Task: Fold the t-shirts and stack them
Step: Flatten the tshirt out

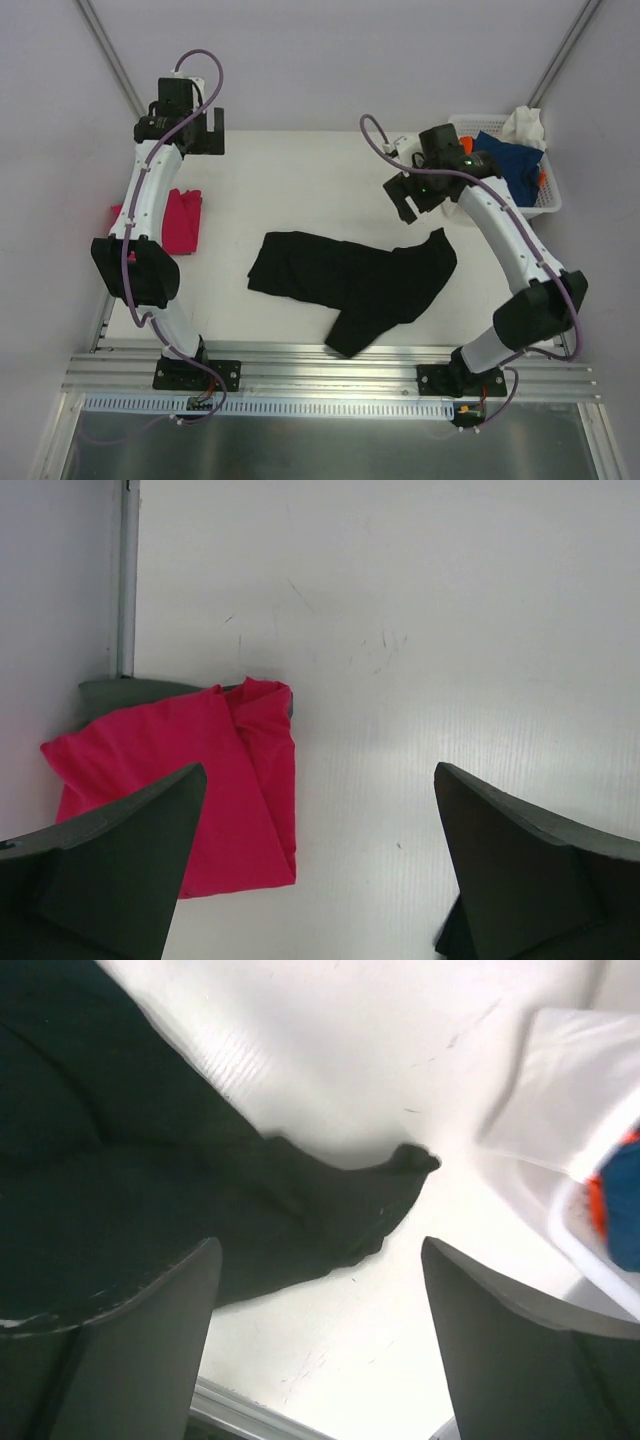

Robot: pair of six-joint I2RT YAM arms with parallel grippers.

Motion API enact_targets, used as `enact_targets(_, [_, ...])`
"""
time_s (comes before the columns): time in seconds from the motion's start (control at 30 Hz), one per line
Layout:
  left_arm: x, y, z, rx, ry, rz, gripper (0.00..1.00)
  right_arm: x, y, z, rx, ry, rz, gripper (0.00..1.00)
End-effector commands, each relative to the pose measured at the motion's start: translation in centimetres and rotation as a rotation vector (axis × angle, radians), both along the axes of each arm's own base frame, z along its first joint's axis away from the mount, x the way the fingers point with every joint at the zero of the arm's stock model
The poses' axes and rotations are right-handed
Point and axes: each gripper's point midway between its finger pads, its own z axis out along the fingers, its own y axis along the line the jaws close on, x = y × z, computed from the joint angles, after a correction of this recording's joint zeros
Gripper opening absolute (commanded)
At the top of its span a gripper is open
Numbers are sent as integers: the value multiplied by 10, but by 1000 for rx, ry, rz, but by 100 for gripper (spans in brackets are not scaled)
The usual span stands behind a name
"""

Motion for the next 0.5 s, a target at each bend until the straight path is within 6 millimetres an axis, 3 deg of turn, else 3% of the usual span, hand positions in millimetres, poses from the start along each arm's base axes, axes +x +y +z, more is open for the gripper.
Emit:
enact_targets(0.0, [-8, -10, 19, -25, -44, -40, 99, 7, 26, -7, -4, 7, 45, 86])
enact_targets(0.03, [-10, -10, 17, -13, -39, -43, 99, 17, 38, 17, 13, -56, 73, 87])
enact_targets(0.07, [-12, -12, 17, -2, -36, -55, 99, 19, 49, 24, 23, -67, 104, 87])
enact_targets(0.1, [-15, -12, 19, -4, -39, -57, 99, 21, 65, 15, 29, -30, 141, 87])
enact_targets(0.17, [-19, -13, 11, -9, -22, -50, 99, 22, 91, 23, 109, -7, 205, 86])
enact_targets(0.2, [-21, -14, 11, -16, -20, -50, 99, 23, 101, 7, 113, 48, 227, 85])
enact_targets(0.33, [-30, -14, 10, -8, -15, -56, 99, 2, 119, -21, 115, 174, 344, 84])
enact_targets(0.47, [-33, -7, 15, 37, -22, -49, 99, -44, 111, -57, 76, 363, 429, 84])
